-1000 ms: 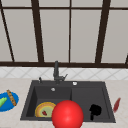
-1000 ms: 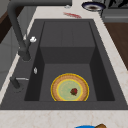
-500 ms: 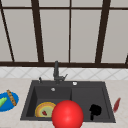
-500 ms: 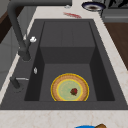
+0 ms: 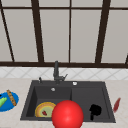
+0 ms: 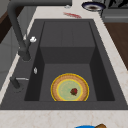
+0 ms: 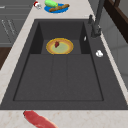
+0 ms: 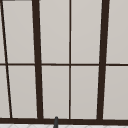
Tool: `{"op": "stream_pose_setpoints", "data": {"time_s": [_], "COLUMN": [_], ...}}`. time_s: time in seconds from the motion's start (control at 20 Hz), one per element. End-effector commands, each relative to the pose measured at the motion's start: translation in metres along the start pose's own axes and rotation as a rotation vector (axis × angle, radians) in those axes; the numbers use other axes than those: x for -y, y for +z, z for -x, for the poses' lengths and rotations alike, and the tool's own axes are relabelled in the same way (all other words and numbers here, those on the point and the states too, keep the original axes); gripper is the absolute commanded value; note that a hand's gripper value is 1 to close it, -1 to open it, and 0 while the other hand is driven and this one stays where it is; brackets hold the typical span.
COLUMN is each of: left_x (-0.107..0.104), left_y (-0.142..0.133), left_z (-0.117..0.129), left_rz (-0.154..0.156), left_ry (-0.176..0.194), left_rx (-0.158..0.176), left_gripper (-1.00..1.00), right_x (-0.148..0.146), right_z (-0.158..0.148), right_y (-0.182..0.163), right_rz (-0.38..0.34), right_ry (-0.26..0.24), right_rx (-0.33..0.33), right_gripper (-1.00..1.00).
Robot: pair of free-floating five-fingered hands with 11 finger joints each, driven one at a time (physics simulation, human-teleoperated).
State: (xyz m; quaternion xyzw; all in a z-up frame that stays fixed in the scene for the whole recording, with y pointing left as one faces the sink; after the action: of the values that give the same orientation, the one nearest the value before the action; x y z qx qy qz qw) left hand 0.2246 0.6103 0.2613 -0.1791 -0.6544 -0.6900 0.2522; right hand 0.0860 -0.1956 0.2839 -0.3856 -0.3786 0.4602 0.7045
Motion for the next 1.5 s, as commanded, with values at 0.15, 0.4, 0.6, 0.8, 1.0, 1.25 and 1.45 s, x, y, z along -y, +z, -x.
{"op": "stream_pose_setpoints", "data": {"time_s": [0.15, 0.4, 0.6, 0.8, 1.0, 1.25, 1.45], "left_x": [-0.01, 0.0, 0.007, 0.021, 0.026, 0.023, 0.02], "left_y": [-0.017, -0.025, -0.028, -0.02, -0.012, 0.002, 0.014], "left_z": [0.027, 0.063, 0.09, 0.1, 0.119, 0.145, 0.165], "left_rz": [-0.021, -0.049, -0.047, -0.04, -0.027, -0.015, -0.023], "left_ry": [0.017, 0.025, 0.044, 0.056, 0.057, 0.089, 0.105], "left_rx": [-0.05, -0.074, -0.082, -0.082, -0.044, -0.016, -0.007], "left_gripper": [-1.0, -1.0, -1.0, -1.0, -1.0, -1.0, -1.0], "right_x": [0.0, 0.0, 0.0, 0.0, 0.0, 0.0, 0.0], "right_z": [0.0, 0.0, 0.0, 0.0, 0.0, 0.0, 0.0], "right_y": [0.0, 0.0, 0.0, 0.0, 0.0, 0.0, 0.0], "right_rz": [0.0, 0.0, 0.0, 0.0, 0.0, 0.0, 0.0], "right_ry": [0.0, 0.0, 0.0, 0.0, 0.0, 0.0, 0.0], "right_rx": [0.0, 0.0, 0.0, 0.0, 0.0, 0.0, 0.0], "right_gripper": [0.0, 0.0, 0.0, 0.0, 0.0, 0.0, 0.0]}}
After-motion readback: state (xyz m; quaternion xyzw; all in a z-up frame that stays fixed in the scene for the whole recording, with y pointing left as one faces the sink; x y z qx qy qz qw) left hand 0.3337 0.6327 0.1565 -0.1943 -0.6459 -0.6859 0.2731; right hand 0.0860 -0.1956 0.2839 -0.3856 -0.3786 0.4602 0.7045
